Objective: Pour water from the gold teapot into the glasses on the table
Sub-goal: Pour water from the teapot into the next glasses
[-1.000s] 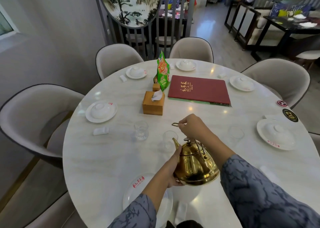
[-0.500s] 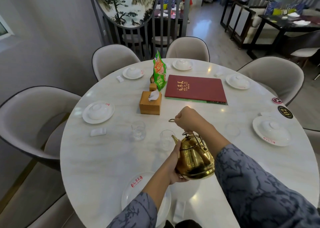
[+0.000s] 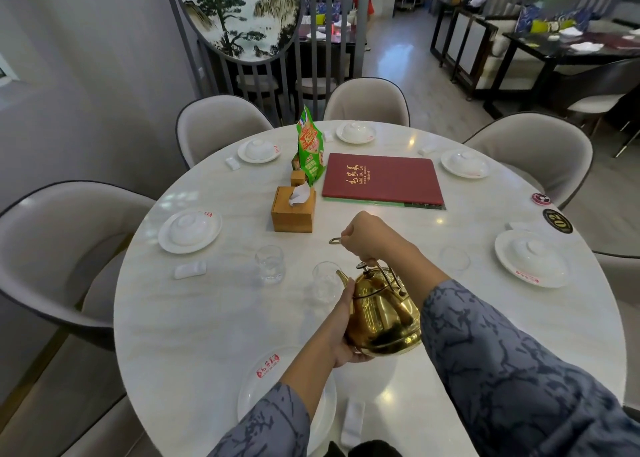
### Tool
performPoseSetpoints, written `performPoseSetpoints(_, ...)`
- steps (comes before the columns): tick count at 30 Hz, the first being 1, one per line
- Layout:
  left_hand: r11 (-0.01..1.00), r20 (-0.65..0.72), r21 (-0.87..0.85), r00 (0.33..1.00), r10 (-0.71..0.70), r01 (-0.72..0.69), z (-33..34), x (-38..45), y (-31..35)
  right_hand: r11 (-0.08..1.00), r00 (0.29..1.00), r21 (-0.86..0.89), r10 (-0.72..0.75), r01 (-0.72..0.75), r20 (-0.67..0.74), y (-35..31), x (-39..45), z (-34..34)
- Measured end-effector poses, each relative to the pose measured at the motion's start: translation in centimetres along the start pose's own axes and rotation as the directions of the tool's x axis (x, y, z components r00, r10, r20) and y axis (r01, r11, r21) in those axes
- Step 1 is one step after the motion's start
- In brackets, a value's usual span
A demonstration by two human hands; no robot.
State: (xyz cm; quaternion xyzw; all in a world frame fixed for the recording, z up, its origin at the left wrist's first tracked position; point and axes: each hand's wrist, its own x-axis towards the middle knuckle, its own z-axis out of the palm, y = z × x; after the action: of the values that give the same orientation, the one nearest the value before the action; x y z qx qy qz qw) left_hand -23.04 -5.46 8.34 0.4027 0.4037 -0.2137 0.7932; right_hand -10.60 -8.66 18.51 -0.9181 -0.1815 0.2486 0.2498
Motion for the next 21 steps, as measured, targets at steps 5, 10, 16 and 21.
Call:
performPoseSetpoints(5, 1.0, -0.003, -0.001, 1.0, -0.007, 0.007, 0.15, -0.17, -0.09, 1.0, 1.0, -0.018, -0.012, 0.012, -0.001, 0.28, 0.1, 0.08)
performPoseSetpoints(10, 1.0, 0.003, 0.004, 1.0, -0.012, 0.012, 0.14, -0.07, -0.2, 1.0, 1.0, 0.005, -0.026, 0.026, 0.001, 0.51, -0.06, 0.19)
performPoseSetpoints(16, 1.0, -0.006, -0.011, 1.0, -0.018, 0.018, 0.29, -0.23, -0.24, 0.999, 0.999, -0.003, -0.04, 0.04, 0.011, 0.44, -0.22, 0.06)
performPoseSetpoints(21, 0.999, 0.009, -0.04, 1.0, -0.027, 0.027, 0.39, -0.31, -0.24, 0.999, 0.999, -0.024, -0.032, 0.033, 0.037, 0.06, -0.01, -0.13)
